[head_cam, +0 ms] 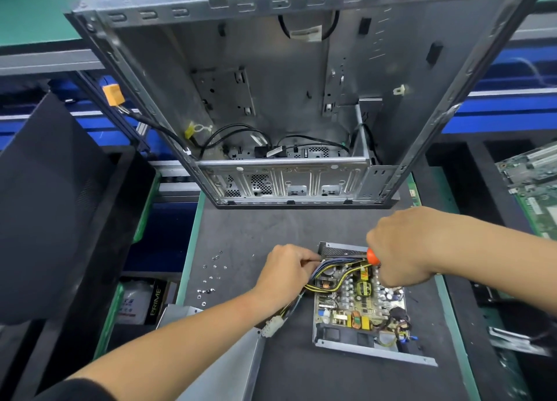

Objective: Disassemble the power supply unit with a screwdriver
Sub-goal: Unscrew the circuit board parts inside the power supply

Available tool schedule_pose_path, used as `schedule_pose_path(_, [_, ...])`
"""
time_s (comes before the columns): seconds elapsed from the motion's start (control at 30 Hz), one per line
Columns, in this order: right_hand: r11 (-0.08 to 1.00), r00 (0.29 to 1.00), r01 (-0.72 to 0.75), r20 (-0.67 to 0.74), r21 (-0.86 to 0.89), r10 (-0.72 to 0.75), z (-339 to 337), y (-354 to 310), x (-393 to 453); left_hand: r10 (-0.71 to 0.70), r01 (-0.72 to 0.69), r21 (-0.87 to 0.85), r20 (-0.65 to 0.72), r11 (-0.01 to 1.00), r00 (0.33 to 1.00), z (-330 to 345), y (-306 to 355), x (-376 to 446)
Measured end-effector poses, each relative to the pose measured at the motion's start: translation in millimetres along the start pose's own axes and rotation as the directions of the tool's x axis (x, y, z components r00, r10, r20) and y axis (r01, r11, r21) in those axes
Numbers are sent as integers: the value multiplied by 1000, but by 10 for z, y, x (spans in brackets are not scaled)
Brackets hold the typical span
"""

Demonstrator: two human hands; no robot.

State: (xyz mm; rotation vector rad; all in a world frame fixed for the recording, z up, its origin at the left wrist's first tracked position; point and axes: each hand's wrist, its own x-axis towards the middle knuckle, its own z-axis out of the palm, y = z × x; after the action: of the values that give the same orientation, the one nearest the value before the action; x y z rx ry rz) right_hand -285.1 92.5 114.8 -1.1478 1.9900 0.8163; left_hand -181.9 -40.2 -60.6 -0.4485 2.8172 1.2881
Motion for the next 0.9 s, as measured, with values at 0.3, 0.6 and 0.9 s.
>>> schedule_pose_path(0.3, [1000, 1000, 13, -22, -7, -13, 12, -22, 32, 268, -434, 414, 402, 800, 876, -272, -1, 178])
schedule_pose_path(0.6, [1000, 1000, 13, -19, 0, -13, 55, -25, 5, 330, -613, 503, 542, 609, 773, -302, -64, 241])
schedule_pose_path(0.9, [999, 999, 22, -41, -32, -23, 18, -55, -33, 340, -658, 520, 581, 545, 740, -290, -11, 274])
